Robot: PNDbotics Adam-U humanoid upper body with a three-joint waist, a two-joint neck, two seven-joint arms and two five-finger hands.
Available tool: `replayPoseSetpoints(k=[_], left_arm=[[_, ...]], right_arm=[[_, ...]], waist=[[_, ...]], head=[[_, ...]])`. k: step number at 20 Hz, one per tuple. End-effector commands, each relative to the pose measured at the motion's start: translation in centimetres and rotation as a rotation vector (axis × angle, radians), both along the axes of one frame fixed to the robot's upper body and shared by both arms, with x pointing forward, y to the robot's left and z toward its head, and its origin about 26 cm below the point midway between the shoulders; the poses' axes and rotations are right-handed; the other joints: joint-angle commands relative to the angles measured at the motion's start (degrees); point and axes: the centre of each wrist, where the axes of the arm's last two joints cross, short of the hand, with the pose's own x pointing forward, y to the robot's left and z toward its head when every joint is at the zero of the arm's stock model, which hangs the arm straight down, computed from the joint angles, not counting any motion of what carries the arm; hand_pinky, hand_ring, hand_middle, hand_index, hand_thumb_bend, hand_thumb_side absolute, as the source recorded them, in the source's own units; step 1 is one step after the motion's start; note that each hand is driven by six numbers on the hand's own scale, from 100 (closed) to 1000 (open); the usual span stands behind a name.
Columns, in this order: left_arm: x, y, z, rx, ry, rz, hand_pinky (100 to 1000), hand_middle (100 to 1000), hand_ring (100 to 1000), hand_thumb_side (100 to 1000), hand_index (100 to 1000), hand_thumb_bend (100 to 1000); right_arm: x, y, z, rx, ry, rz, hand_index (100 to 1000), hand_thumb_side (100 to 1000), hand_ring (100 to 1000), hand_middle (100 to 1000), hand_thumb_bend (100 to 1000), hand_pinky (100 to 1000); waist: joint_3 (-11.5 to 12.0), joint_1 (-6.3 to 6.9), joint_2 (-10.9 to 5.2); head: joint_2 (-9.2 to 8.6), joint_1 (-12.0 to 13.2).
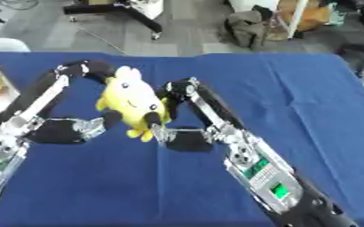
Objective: Pick up the objects with one hand, pass them to the other hand, and then place them into the box on the other side of the table.
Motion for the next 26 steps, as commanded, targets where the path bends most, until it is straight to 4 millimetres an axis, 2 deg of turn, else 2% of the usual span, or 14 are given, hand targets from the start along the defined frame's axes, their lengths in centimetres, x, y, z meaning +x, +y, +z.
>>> replayPoseSetpoints(k=[1, 8, 18, 26], left_arm=[[0.1, 0.6, 0.8, -0.012, -0.030, 0.022, 902, 735, 732, 641, 882, 478], [0.2, 0.6, 0.6, -0.024, -0.009, 0.020, 906, 735, 731, 660, 883, 463], [0.5, -0.9, -0.3, -0.027, 0.074, -0.052, 917, 735, 730, 750, 887, 424], [0.5, -2.0, -0.5, -0.030, 0.124, -0.132, 905, 695, 698, 770, 871, 403]], right_arm=[[-0.1, -0.3, 0.9, 0.002, -0.035, -0.001, 144, 137, 686, 276, 100, 582], [0.0, -0.3, 1.0, 0.002, -0.036, 0.000, 143, 128, 686, 275, 100, 580], [0.0, -0.1, 1.1, -0.002, -0.048, 0.014, 143, 102, 685, 274, 100, 581], [-0.1, 0.2, 1.2, -0.012, -0.053, 0.041, 142, 101, 684, 273, 100, 581]], waist=[[-0.03, 0.09, -0.69], [-0.04, 0.05, -0.67], [-0.21, 0.00, -0.71], [-0.25, -0.09, -0.70]], head=[[-0.15, -0.07], [-0.15, -0.05], [-0.15, 0.20], [-0.15, 0.30]])
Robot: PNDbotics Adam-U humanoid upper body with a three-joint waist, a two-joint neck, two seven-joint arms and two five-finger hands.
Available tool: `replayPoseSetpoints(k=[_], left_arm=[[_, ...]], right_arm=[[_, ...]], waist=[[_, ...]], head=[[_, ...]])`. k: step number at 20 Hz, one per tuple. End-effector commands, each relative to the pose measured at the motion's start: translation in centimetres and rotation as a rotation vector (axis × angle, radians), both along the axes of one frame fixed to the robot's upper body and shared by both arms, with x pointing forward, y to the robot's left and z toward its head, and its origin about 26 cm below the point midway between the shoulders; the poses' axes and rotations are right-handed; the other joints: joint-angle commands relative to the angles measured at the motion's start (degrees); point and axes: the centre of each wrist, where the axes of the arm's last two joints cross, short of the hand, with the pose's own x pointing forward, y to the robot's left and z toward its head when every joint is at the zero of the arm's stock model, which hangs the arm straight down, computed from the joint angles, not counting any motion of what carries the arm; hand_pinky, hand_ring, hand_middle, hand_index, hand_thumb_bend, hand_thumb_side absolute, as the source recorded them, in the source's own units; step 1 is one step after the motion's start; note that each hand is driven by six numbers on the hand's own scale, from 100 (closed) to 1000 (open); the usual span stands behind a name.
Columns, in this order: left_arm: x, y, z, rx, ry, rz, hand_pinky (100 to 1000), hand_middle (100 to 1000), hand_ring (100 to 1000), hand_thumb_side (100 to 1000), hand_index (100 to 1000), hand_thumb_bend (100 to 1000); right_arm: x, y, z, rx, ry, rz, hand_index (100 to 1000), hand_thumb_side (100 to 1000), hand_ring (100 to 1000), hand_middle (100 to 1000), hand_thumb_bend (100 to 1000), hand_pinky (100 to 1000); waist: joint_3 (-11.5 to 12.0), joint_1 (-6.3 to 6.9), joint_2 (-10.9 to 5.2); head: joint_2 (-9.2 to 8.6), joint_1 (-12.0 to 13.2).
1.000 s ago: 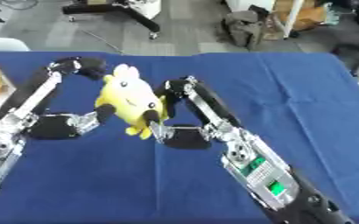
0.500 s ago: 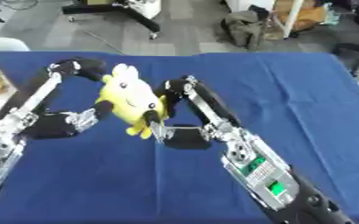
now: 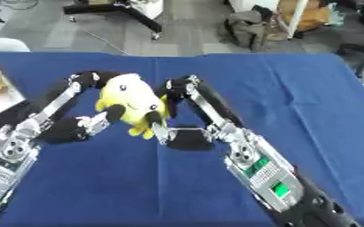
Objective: Pick up the objects with one hand, pass them to the other hand, and then place them into the box on the other side of the table.
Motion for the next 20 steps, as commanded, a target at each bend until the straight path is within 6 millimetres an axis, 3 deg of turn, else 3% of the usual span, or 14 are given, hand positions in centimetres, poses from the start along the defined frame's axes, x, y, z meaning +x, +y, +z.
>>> replayPoseSetpoints(k=[1, 6, 10, 14, 16, 20], left_arm=[[-0.14, -0.64, 1.06, -0.011, -0.016, -0.053, 901, 685, 691, 772, 865, 399], [-0.34, -0.94, 1.24, -0.020, -0.004, -0.080, 874, 630, 651, 767, 831, 364], [-0.40, -1.06, 1.42, -0.049, -0.005, -0.067, 788, 496, 532, 652, 722, 103], [-0.46, -1.14, 1.50, -0.101, 0.003, -0.045, 700, 359, 419, 567, 598, 100], [-0.52, -1.27, 1.44, -0.126, 0.019, -0.050, 633, 246, 316, 529, 487, 100], [-0.52, -1.38, 1.16, -0.168, 0.071, -0.080, 536, 117, 196, 480, 358, 100]], right_arm=[[-0.13, -0.06, 0.92, -0.006, -0.032, 0.018, 142, 101, 684, 273, 100, 581], [-0.15, 0.00, 0.91, -0.006, -0.028, 0.024, 142, 102, 685, 273, 100, 580], [-0.16, 0.01, 0.89, -0.005, -0.023, 0.027, 142, 104, 685, 273, 100, 579], [-0.16, -0.01, 0.87, -0.004, -0.021, 0.028, 142, 105, 685, 280, 100, 579], [-0.17, -0.01, 0.86, -0.002, -0.021, 0.028, 147, 117, 686, 288, 100, 580], [-0.15, -0.09, 0.84, 0.007, -0.023, 0.021, 184, 217, 692, 339, 100, 587]], waist=[[-0.09, 0.00, -0.69], [-0.10, -0.03, -0.67], [-0.10, -0.04, -0.66], [-0.09, -0.04, -0.65], [-0.11, -0.03, -0.64], [-0.18, -0.01, -0.64]], head=[[-0.15, 0.14], [-0.15, 0.15], [-0.15, 0.19], [-0.15, 0.21], [-0.15, 0.26], [-0.15, 0.28]])
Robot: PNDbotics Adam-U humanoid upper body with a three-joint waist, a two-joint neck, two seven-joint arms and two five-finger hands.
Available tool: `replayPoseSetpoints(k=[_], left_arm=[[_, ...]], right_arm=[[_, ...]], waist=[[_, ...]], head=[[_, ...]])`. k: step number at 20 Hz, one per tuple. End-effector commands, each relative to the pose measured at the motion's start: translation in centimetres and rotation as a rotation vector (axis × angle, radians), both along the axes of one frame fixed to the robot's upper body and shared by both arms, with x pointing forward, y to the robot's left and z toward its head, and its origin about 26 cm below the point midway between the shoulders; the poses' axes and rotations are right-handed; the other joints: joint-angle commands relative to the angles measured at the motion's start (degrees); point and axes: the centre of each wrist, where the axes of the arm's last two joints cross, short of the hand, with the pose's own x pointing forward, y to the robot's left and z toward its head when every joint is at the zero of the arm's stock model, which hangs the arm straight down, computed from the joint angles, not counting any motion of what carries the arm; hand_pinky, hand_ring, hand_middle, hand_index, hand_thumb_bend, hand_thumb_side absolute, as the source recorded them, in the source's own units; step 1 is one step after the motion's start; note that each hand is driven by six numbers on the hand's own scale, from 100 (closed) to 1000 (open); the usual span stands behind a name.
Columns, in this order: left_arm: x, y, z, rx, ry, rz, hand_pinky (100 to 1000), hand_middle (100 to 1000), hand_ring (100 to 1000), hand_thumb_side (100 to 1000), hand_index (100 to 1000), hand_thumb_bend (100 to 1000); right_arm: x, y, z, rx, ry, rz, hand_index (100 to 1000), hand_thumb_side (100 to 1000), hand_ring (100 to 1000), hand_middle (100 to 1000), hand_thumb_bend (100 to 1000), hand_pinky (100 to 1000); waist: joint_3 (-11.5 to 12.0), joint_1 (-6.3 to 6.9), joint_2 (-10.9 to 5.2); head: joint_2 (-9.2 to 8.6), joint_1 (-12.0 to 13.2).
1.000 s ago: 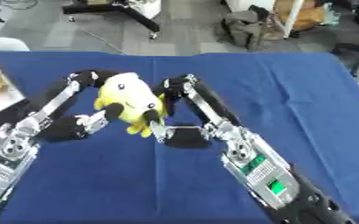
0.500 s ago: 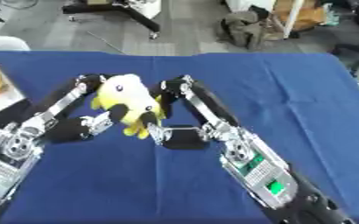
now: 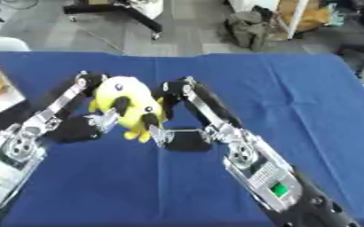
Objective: Pick up the objects with one hand, pass them to the other hand, and then place them into the box on the other side of the table.
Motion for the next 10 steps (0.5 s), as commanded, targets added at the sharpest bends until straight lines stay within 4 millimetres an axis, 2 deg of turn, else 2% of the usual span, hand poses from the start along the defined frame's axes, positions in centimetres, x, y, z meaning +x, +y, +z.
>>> replayPoseSetpoints(k=[1, 5, 10], left_arm=[[-0.1, -0.4, 0.8, -0.043, 0.005, -0.042, 531, 111, 190, 481, 352, 100], [-0.1, 0.0, 0.7, -0.052, 0.041, -0.081, 524, 101, 183, 489, 342, 100], [0.3, 1.1, 0.8, -0.068, 0.040, -0.046, 525, 102, 185, 492, 342, 100]], right_arm=[[-0.1, -0.3, 0.9, 0.011, -0.035, -0.003, 191, 229, 691, 350, 100, 589], [0.1, -0.6, 1.0, 0.042, -0.082, -0.042, 282, 359, 681, 417, 100, 597], [0.6, -1.8, 1.5, 0.096, -0.240, -0.133, 381, 393, 677, 473, 100, 612]], waist=[[-0.13, 0.11, -0.63], [-0.31, 0.16, -0.59], [-0.45, 0.26, -0.64]], head=[[-0.15, 0.15], [-0.15, 0.10], [-0.15, -0.56]])
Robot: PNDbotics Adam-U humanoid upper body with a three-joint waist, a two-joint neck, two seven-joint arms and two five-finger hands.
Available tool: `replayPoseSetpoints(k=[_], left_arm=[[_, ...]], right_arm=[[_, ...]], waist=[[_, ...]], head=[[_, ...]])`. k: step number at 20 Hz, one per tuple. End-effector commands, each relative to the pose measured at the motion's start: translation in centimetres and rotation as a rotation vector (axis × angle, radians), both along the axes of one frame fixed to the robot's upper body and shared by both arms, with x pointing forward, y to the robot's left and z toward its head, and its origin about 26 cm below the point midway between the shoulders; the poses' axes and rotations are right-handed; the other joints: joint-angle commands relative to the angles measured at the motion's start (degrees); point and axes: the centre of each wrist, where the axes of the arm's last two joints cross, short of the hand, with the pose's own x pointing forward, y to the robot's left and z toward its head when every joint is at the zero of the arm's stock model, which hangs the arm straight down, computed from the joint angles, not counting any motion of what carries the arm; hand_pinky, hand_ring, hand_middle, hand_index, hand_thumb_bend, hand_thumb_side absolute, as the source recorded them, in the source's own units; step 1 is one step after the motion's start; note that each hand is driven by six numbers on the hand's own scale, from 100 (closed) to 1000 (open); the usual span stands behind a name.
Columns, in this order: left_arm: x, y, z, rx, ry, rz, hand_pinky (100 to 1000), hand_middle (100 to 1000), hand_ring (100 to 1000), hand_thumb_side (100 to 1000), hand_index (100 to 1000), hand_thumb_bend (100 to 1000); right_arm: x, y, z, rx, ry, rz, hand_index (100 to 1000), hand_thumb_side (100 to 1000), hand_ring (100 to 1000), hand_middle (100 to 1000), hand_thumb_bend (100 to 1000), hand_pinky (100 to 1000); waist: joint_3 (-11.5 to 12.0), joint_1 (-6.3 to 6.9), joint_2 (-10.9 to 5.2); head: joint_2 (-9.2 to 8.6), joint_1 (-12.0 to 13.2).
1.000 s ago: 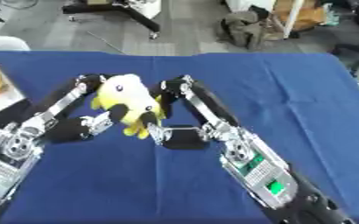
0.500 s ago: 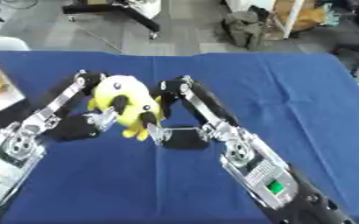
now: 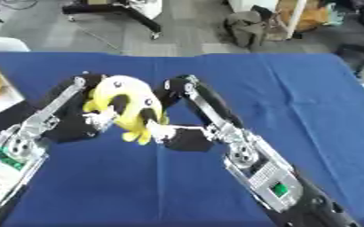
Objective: Pick up the objects with one hand, pass them to the other hand, and then place them into the box on the other side of the table.
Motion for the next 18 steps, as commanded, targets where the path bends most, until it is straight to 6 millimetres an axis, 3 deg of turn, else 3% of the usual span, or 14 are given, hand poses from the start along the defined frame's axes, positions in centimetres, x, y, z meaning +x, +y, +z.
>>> replayPoseSetpoints(k=[1, 7, 10, 12, 15, 18], left_arm=[[0.3, 1.3, 0.9, -0.012, -0.027, 0.031, 525, 102, 185, 493, 342, 100], [0.6, 3.6, 1.7, -0.054, -0.062, 0.155, 521, 105, 190, 490, 343, 100], [0.9, 6.1, 2.6, -0.055, -0.120, 0.279, 514, 110, 194, 450, 347, 100], [1.2, 8.6, 3.8, -0.029, -0.189, 0.407, 504, 118, 202, 322, 354, 100], [2.0, 13.2, 5.6, 0.106, -0.330, 0.678, 497, 150, 236, 100, 382, 100], [3.6, 17.5, 6.2, 0.335, -0.425, 0.964, 478, 165, 253, 100, 392, 114]], right_arm=[[0.4, -1.4, 1.4, 0.038, -0.142, -0.072, 411, 389, 681, 498, 100, 616], [1.0, -4.2, 2.1, 0.088, -0.279, -0.247, 692, 361, 799, 818, 100, 683], [1.1, -6.1, 2.0, 0.112, -0.307, -0.378, 714, 362, 806, 840, 100, 688], [0.9, -7.2, 1.6, 0.116, -0.303, -0.464, 698, 381, 801, 823, 100, 683], [0.5, -8.2, 0.5, 0.111, -0.272, -0.553, 684, 401, 795, 805, 100, 678], [0.0, -8.6, -0.6, 0.092, -0.236, -0.590, 679, 419, 790, 793, 100, 674]], waist=[[-0.12, 0.11, -0.66], [-0.43, 0.25, -0.82], [-0.77, 0.39, -0.91], [-1.06, 0.52, -0.94], [-1.64, 0.81, -0.98], [-2.33, 1.06, -1.19]], head=[[-0.15, -0.51], [-0.15, -0.27], [-0.15, 1.14], [-0.15, 4.34], [-0.15, 12.18], [-0.15, 17.51]])
